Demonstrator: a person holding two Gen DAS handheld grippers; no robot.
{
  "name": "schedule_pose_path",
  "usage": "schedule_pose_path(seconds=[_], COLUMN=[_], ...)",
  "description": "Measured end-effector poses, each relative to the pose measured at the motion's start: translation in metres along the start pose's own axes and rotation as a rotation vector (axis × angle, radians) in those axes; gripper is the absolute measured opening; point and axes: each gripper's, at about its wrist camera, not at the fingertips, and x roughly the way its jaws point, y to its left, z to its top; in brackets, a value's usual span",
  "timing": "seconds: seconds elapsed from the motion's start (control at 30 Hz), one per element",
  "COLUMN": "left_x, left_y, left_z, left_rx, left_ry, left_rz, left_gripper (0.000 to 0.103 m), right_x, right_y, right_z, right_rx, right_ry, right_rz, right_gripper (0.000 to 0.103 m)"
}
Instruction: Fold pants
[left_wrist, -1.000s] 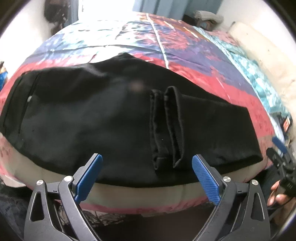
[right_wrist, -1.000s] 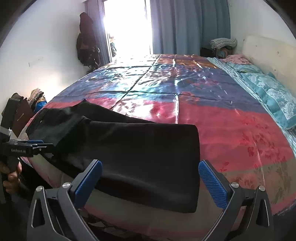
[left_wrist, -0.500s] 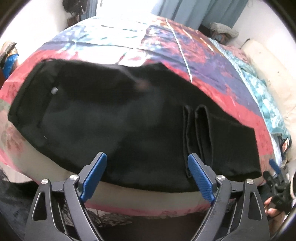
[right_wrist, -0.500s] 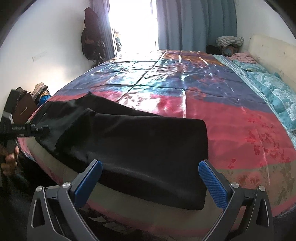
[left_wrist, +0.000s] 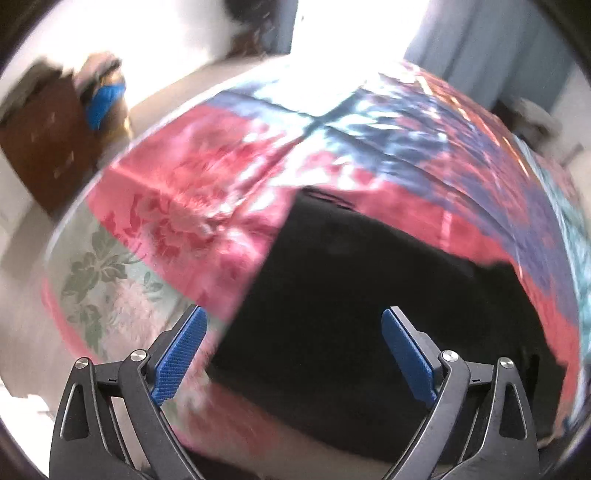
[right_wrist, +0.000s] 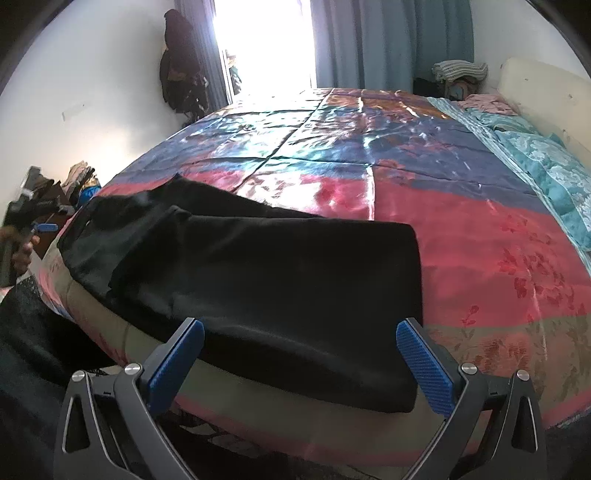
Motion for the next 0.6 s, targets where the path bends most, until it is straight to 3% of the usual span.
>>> schedule_pose_path(seconds=[0.13, 0.23, 0.4, 0.47, 0.5, 0.57, 0.6], left_x=[0.05, 0.064, 0.069, 0.068, 0.067, 0.058, 0.053], left_y=[0.011, 0.015, 0.006, 0.005, 0.005, 0.0, -0.003], left_z=[0.001, -0.004, -0.004, 0.0, 0.004, 0.008, 0.009], left_rx=[-0.068, -0.073, -0.028, -0.005, 0.0, 0.002, 0.006], left_ry=[0.139, 0.108, 0.125, 0.17, 0.189, 0.192, 0.192], left_rz=[-0.136, -0.151, -0.117, -0.106, -0.096, -0.102, -0.085], left_gripper=[0.099, 0.103, 0.103, 0.101, 0.097, 0.067, 0.059], right_x=[0.003, 0.002, 0.002, 0.003, 0.003, 0.002, 0.0], right_y=[0.007, 0.01, 0.01, 0.008, 0.006, 0.004, 0.002], right_z=[-0.001, -0.002, -0.003, -0.003, -0.003, -0.002, -0.001], right_rx=[-0.027, -0.04, -0.045, -0.032, -0.023, -0.013, -0.007], right_ry=[0.014, 0.019, 0.013, 0.014, 0.015, 0.009, 0.001], right_rz=[-0.004, -0.011, -0.016, -0.014, -0.012, -0.011, -0.01], right_gripper=[0.103, 0.103, 0.103, 0.103, 0.103, 0.103, 0.103])
